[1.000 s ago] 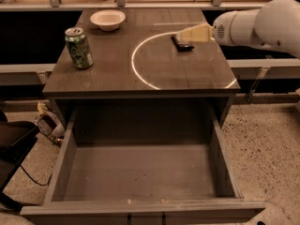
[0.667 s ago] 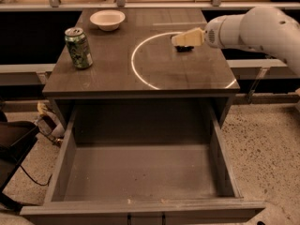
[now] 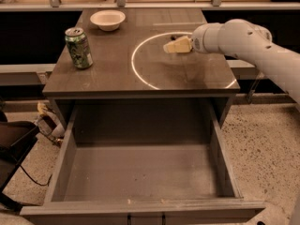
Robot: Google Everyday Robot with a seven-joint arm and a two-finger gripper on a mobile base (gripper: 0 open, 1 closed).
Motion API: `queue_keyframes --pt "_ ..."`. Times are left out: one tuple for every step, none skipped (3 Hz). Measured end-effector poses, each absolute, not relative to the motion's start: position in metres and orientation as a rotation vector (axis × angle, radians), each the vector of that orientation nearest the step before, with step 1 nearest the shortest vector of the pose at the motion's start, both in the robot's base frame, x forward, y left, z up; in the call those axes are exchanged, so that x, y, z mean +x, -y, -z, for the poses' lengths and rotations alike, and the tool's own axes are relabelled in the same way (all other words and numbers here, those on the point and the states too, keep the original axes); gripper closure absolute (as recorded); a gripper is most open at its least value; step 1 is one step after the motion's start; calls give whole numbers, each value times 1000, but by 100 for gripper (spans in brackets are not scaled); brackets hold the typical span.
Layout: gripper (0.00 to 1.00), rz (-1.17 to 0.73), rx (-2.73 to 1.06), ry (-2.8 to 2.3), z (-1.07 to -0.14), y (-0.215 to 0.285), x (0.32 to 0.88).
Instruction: Place rxbar chocolate into top drawer
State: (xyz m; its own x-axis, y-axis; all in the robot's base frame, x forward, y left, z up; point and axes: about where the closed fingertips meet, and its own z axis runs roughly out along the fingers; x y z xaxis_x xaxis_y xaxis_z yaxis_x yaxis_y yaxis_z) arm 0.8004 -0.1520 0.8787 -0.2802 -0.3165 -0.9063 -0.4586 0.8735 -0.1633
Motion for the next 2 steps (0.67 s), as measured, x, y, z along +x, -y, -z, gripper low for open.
queue_keyframes --pt "0 -170 -564 -1889 -865 147 819" --pt "0 -198 -523 -1903 -852 149 837"
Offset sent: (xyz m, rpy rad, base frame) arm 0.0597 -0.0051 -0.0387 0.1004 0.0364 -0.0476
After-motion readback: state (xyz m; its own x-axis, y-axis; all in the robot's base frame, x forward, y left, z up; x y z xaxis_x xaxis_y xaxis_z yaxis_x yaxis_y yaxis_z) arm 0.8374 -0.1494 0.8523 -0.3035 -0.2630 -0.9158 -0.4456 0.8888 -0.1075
